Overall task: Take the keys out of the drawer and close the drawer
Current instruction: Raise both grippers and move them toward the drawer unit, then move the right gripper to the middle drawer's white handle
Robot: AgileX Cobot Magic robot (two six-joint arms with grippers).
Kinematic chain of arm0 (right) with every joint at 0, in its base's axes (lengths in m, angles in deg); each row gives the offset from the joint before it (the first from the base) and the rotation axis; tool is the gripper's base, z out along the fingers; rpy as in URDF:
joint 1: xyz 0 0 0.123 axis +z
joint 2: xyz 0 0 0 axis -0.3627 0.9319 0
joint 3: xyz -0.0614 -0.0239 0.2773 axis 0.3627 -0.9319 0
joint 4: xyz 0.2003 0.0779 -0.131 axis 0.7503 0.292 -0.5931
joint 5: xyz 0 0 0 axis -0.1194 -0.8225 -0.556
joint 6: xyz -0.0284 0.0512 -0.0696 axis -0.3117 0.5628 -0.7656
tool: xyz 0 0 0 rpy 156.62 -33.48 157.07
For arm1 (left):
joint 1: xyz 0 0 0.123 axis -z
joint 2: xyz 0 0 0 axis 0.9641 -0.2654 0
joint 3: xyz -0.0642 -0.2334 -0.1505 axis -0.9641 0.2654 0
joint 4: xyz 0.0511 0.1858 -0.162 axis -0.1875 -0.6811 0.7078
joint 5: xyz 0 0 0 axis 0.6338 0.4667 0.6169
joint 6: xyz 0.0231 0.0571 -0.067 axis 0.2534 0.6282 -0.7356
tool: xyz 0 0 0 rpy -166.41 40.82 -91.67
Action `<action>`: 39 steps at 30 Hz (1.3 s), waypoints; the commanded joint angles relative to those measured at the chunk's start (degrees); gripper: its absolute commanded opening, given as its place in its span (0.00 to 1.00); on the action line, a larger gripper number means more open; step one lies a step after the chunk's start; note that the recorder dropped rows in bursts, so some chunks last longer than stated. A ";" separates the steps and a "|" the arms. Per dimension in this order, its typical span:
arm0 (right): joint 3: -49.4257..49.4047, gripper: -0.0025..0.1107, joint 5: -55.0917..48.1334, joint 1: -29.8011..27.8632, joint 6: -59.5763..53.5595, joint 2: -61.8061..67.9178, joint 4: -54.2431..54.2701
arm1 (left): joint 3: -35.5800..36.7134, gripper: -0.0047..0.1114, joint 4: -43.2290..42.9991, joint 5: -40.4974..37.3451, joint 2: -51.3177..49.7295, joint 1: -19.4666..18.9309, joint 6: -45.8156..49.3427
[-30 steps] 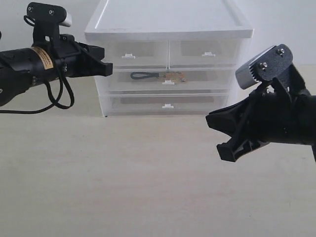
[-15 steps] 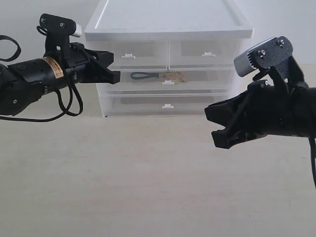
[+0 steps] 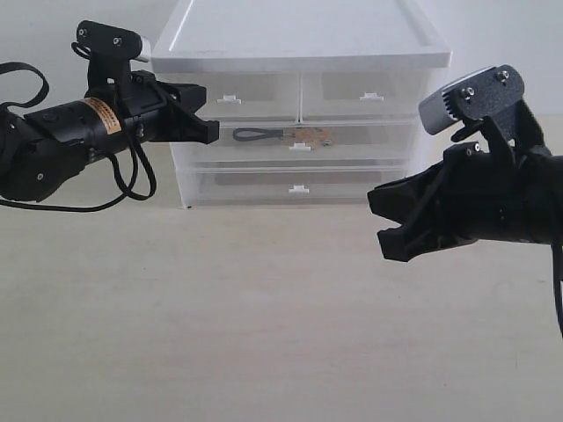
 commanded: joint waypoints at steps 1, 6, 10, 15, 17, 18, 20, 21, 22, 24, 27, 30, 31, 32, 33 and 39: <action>0.42 0.02 2.44 0.15 -0.56 0.14 0.35 | -0.44 0.08 1.54 0.90 -0.09 0.06 -0.02; 0.42 0.02 3.23 0.15 -0.12 0.14 0.35 | -0.44 0.08 1.54 0.90 -0.09 0.06 -0.02; 0.42 0.02 11.12 5.28 2.80 0.24 0.35 | -0.44 0.08 1.54 1.66 -0.09 0.06 -0.02; 3.03 0.02 26.53 13.65 5.80 0.99 0.35 | -0.44 0.08 1.54 1.77 -0.09 0.06 -0.02; 5.23 0.02 30.04 15.75 9.21 3.03 0.35 | -0.44 0.08 1.54 1.77 -0.09 0.06 -0.02; 6.13 0.02 30.55 16.31 12.26 4.13 -1.47 | -0.44 0.08 1.54 1.77 -0.09 0.06 -0.02; 8.08 0.02 31.67 17.38 24.22 7.45 -12.02 | -0.44 0.08 1.54 1.77 -0.09 0.06 -0.02; 8.67 0.02 34.25 18.01 30.45 9.31 -19.11 | -0.44 0.08 1.54 1.77 -0.09 0.06 -0.02; 8.79 0.02 38.29 19.08 38.60 11.18 -26.90 | -0.44 0.08 1.54 1.77 -0.09 0.06 -0.02; 7.97 0.02 48.53 21.23 55.37 14.30 -40.78 | -0.44 0.08 1.54 1.77 -0.09 0.06 -0.02; 6.65 0.02 57.27 22.38 80.00 17.16 -56.67 | -0.44 0.08 1.54 1.77 -0.09 0.06 -0.02; 6.32 0.02 61.15 22.38 93.46 20.38 -67.00 | -0.44 0.08 1.54 1.33 -0.09 0.06 -0.02; 6.32 0.02 63.02 22.38 94.78 21.58 -67.19 | -0.44 0.08 1.54 1.33 -0.09 0.06 -0.02; 6.32 0.02 64.78 22.38 95.80 23.07 -66.99 | -0.44 0.08 1.54 1.33 -0.09 0.06 -0.02; 6.32 0.02 66.44 22.38 97.00 24.62 -66.90 | -0.44 0.08 1.54 1.33 -0.09 0.06 -0.02; 6.32 0.02 72.24 22.38 103.37 32.19 -70.35 | -0.44 0.08 1.54 1.33 -0.09 0.06 -0.02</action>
